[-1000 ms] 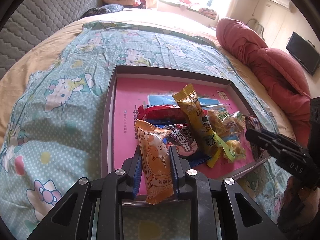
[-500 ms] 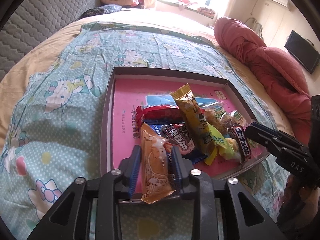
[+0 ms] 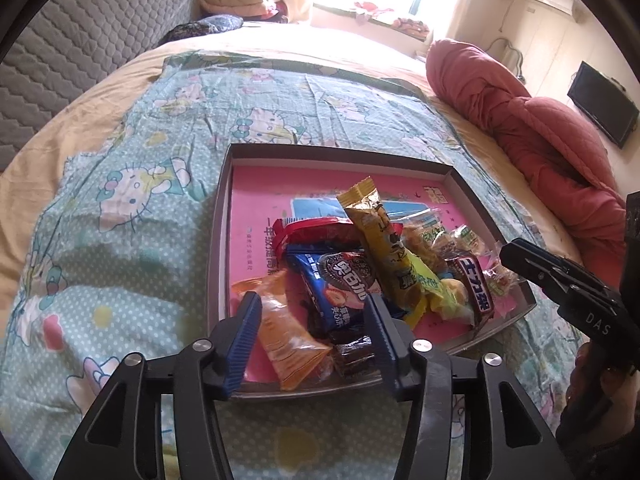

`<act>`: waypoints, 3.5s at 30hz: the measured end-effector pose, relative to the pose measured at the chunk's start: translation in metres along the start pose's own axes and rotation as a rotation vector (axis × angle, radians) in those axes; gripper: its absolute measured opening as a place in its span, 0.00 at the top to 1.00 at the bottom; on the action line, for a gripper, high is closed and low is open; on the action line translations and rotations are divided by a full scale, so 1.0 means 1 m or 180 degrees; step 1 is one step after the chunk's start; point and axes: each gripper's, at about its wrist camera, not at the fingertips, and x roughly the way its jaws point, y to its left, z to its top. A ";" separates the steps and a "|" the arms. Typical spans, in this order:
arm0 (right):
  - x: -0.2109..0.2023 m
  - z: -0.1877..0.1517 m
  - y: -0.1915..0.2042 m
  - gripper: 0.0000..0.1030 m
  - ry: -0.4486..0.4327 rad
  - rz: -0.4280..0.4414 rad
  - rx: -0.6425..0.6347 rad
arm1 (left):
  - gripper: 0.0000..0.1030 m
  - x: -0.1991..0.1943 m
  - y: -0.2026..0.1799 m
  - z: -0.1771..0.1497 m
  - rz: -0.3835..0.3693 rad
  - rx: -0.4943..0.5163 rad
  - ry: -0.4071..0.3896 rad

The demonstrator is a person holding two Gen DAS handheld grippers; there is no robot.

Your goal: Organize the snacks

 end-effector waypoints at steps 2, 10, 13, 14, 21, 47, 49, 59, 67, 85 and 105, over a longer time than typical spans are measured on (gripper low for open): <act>-0.003 0.001 0.000 0.64 -0.0039 -0.0003 -0.0005 | 0.42 -0.003 -0.001 0.001 0.0020 0.0014 -0.0015; -0.020 0.004 0.006 0.52 -0.0228 -0.0098 -0.0062 | 0.33 -0.021 -0.003 0.004 0.0101 0.0037 -0.0135; -0.028 0.005 0.008 0.46 -0.0319 -0.0158 -0.0097 | 0.31 -0.027 -0.004 0.005 0.0108 0.0032 -0.0178; -0.030 0.005 0.008 0.45 -0.0347 -0.0173 -0.0098 | 0.30 -0.030 -0.004 0.004 0.0113 0.0032 -0.0195; -0.045 0.003 0.009 0.39 -0.0454 -0.0251 -0.0105 | 0.28 -0.043 -0.007 0.003 0.0134 0.0060 -0.0251; -0.102 -0.021 0.026 0.02 -0.0638 -0.0549 -0.0085 | 0.22 -0.075 -0.040 -0.038 0.0223 0.0200 -0.0054; -0.104 -0.024 0.029 0.02 -0.0608 -0.0544 -0.0099 | 0.22 -0.080 -0.043 -0.039 0.0248 0.0224 -0.0081; -0.117 -0.038 0.042 0.02 -0.0558 -0.0523 -0.0114 | 0.22 -0.100 -0.042 -0.043 0.0320 0.0189 -0.0144; -0.128 -0.046 0.051 0.02 -0.0498 -0.0498 -0.0092 | 0.22 -0.115 -0.042 -0.045 0.0346 0.0172 -0.0173; -0.148 -0.068 0.057 0.02 -0.0320 -0.0566 0.0058 | 0.22 -0.129 -0.048 -0.074 0.0357 0.0023 0.0029; -0.101 -0.090 0.051 0.02 0.0063 -0.0556 0.0011 | 0.22 -0.090 -0.029 -0.085 0.0352 -0.0091 0.0177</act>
